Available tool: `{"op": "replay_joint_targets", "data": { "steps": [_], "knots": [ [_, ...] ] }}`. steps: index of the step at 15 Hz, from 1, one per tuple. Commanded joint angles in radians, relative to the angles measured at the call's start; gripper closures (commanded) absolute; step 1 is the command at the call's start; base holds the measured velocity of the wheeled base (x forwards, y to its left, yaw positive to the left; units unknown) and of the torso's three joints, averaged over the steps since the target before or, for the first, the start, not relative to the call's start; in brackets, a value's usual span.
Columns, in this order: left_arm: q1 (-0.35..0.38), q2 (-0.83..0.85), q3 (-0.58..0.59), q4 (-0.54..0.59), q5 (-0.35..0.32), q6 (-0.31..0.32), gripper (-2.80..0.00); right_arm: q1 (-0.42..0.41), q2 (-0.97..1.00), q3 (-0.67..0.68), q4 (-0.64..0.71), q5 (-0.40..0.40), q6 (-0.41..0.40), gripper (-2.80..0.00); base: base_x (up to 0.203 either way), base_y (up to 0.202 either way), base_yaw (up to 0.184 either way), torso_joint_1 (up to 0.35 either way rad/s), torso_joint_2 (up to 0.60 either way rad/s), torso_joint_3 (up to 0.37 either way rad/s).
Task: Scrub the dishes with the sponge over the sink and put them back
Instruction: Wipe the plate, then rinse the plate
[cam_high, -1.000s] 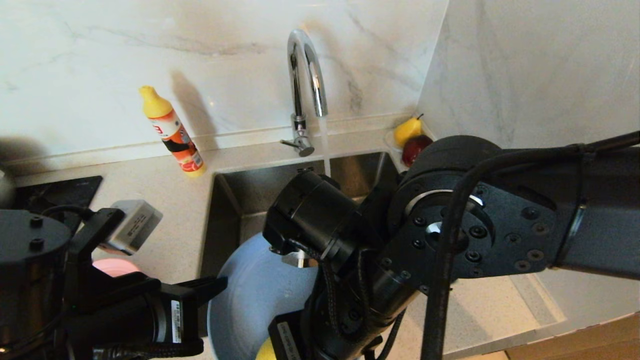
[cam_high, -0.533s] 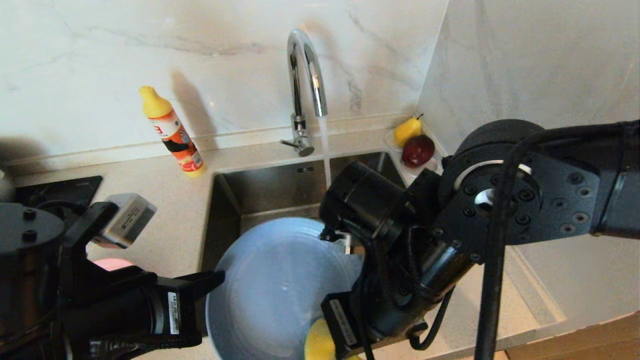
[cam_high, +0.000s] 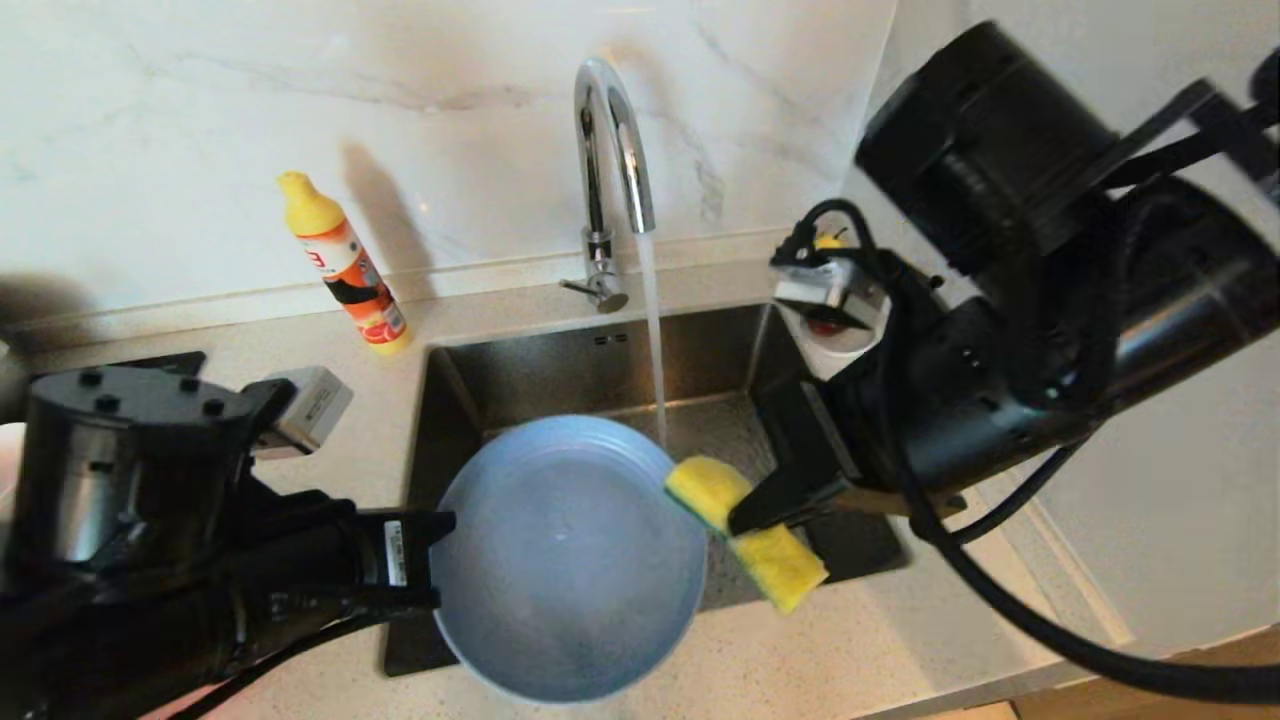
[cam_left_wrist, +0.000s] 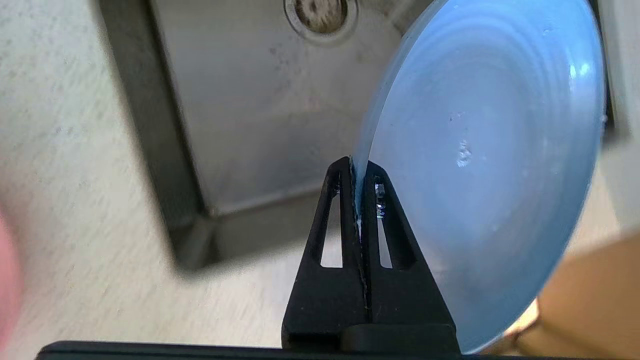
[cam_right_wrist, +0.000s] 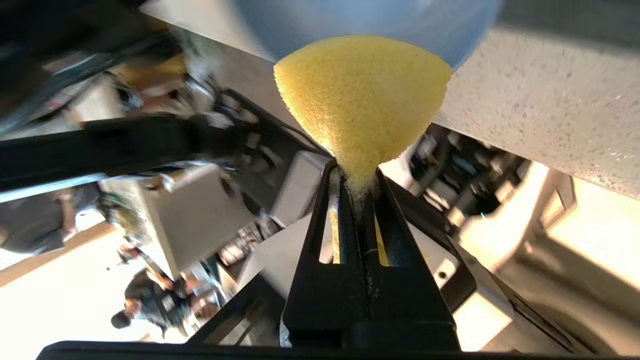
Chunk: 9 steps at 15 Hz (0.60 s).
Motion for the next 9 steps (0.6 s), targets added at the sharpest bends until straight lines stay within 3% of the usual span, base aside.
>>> {"op": "replay_joint_targets", "data": {
  "steps": [1,9],
  "knots": [
    [0.036,0.152,-0.059,-0.039,0.004,-0.023,0.00,-0.030,-0.094,-0.008,0.008,0.023,0.004,0.00,0.000,0.000,0.000,0.000,0.00,0.000],
    [0.072,0.483,-0.355,-0.067,0.017,-0.101,0.00,-0.072,-0.215,0.136,0.001,0.059,-0.024,0.00,0.000,0.000,0.000,0.000,0.00,0.000]
  ]
}}
